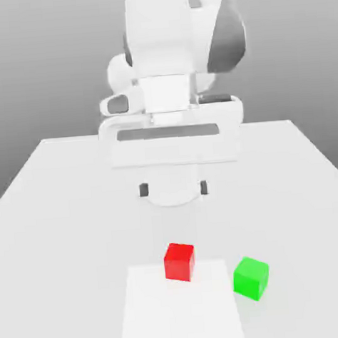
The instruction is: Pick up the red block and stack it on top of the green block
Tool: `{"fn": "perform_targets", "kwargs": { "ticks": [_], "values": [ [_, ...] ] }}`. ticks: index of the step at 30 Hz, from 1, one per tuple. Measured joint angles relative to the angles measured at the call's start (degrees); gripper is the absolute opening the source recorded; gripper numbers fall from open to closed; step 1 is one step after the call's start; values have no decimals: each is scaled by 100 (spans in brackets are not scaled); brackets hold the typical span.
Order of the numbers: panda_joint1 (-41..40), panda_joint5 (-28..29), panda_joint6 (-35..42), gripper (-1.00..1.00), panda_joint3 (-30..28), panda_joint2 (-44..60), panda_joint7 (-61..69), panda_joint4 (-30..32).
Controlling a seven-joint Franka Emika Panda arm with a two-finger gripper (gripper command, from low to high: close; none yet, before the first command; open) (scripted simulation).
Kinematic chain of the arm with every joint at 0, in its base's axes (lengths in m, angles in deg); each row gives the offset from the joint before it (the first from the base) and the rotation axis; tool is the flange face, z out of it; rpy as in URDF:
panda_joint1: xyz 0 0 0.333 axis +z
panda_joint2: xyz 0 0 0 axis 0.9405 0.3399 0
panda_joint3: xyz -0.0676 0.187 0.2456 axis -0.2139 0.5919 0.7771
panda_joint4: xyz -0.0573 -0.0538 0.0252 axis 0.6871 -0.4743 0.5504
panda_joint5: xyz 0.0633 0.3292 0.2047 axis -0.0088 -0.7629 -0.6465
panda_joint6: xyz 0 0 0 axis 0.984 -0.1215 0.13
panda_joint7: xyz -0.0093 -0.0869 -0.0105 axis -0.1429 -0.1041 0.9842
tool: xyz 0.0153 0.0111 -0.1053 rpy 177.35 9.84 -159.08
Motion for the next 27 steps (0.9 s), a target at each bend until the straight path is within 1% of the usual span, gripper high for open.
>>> {"fn": "perform_targets", "kwargs": {
  "ticks": [3, 5, 8, 9, 16, 24, 27],
  "values": [
    [-48, 142, -858, 0, 57, 1119, -322, 356],
    [-56, 266, -1327, 0, 35, 1702, -447, 371],
    [87, 432, -1896, 0, -150, 2372, -587, 308],
    [141, 458, -2048, -100, -208, 2549, -612, 287],
    [143, 492, -2078, -100, -216, 2578, -640, 284],
    [122, 199, -790, -100, -110, 1082, -434, 493],
    [189, 227, -551, -100, -8, 925, -617, 397]
  ]
}}
